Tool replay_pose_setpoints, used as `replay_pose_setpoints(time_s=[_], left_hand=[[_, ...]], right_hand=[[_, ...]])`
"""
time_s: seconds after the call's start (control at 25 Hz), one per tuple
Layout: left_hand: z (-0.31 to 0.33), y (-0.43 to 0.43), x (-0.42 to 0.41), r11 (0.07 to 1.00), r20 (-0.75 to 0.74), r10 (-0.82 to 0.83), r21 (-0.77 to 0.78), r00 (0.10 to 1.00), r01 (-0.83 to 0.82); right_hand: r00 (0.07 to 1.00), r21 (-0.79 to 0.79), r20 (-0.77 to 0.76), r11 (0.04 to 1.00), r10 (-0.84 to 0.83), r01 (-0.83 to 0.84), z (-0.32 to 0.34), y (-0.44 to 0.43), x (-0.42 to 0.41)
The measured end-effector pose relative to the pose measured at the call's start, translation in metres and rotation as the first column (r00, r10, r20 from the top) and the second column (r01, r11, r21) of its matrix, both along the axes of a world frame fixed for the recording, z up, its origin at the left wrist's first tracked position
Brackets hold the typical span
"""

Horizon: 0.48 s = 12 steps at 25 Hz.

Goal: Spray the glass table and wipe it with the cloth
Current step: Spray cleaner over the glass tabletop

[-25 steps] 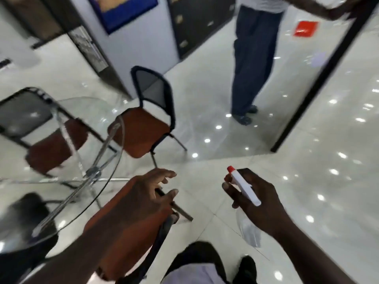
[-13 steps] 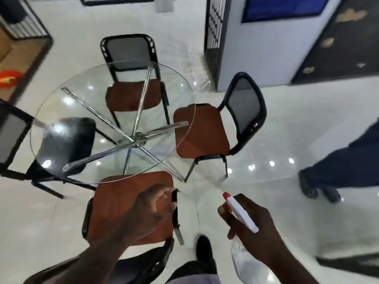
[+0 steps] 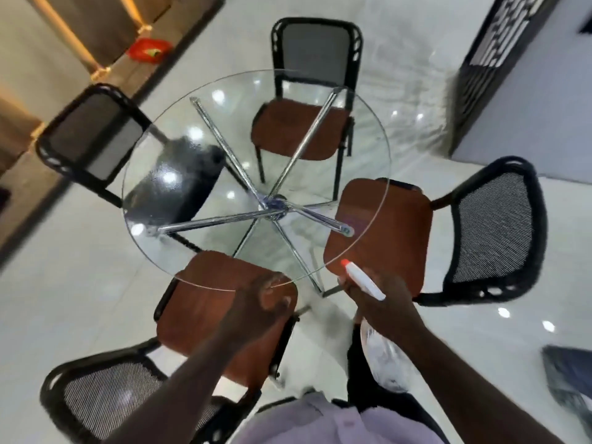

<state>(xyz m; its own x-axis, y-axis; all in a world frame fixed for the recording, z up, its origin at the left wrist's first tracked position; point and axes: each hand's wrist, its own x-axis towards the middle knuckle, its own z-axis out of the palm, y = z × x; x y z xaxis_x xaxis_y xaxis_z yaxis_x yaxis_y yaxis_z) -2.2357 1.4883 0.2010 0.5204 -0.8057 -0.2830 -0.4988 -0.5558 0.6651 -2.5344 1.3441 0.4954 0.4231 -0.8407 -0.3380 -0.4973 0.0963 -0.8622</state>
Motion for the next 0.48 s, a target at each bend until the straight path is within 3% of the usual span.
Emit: replay_pose_setpoints(time_s=[0.04, 0.08, 0.12, 0.16, 0.32, 0.48], left_hand=[[0.045, 0.005, -0.015, 0.996, -0.007, -0.068, 0.052, 0.998, 0.068], [0.153, -0.004, -0.043, 0.991, -0.034, -0.094, 0.095, 0.995, 0.097], [0.220, -0.022, -0.063, 0.981, 0.024, -0.016, 0.192, 1.000, 0.011], [0.235, -0.024, -0.067, 0.974, 0.018, 0.059, 0.217, 0.998, -0.062], [0.225, -0.035, -0.077, 0.936, -0.085, 0.070, 0.349, 0.994, -0.036], [0.212, -0.034, -0.081, 0.945, -0.005, -0.029, 0.324, 1.000, 0.029]], right_hand=[[0.998, 0.014, -0.032, 0.998, 0.055, -0.054, -0.007, -0.024, 0.001], [0.994, 0.042, -0.050, 0.994, 0.100, -0.098, -0.012, -0.046, 0.002], [0.988, 0.058, -0.070, 0.989, 0.139, -0.135, -0.018, -0.067, 0.003], [0.982, 0.074, -0.092, 0.985, 0.163, -0.157, -0.022, -0.086, 0.004], [0.971, 0.103, -0.152, 0.980, 0.186, -0.172, -0.035, -0.141, 0.009], [0.939, 0.001, -0.240, 0.967, 0.247, -0.254, -0.043, -0.156, 0.017]])
